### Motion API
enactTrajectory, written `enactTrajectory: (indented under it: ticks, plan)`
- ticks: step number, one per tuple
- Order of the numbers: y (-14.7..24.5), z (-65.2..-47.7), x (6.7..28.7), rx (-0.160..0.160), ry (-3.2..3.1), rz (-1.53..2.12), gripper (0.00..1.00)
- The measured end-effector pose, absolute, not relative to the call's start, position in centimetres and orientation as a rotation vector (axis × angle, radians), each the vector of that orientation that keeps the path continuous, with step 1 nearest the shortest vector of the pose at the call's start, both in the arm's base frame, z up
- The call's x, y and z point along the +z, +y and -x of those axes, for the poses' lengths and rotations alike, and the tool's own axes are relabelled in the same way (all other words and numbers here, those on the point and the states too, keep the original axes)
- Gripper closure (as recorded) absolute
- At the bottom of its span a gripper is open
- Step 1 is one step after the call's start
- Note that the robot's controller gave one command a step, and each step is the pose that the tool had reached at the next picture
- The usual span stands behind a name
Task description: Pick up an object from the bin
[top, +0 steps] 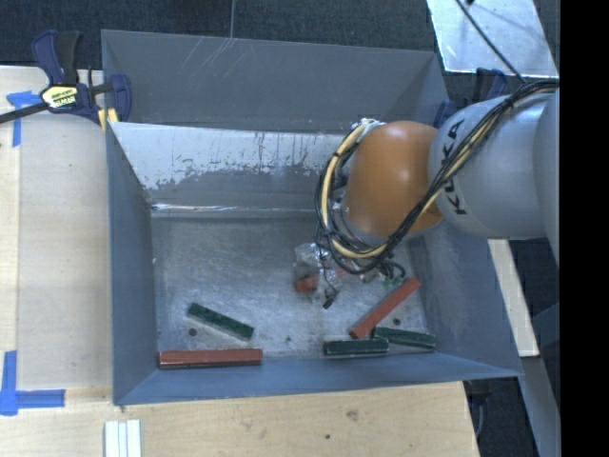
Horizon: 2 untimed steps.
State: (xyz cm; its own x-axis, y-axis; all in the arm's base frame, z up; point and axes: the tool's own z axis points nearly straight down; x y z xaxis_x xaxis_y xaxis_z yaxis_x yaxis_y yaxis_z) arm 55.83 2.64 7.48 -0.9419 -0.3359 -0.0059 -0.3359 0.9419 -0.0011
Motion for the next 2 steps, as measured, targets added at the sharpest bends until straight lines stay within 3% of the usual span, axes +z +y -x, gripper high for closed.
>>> enactTrajectory:
  ticks: [1, 2]
  plan:
    - [1.3, -50.3, 18.3, -0.001, 3.092, 0.539, 1.0]
    - [-1.0, -52.4, 27.4, -0.005, 3.089, 0.5, 1.0]
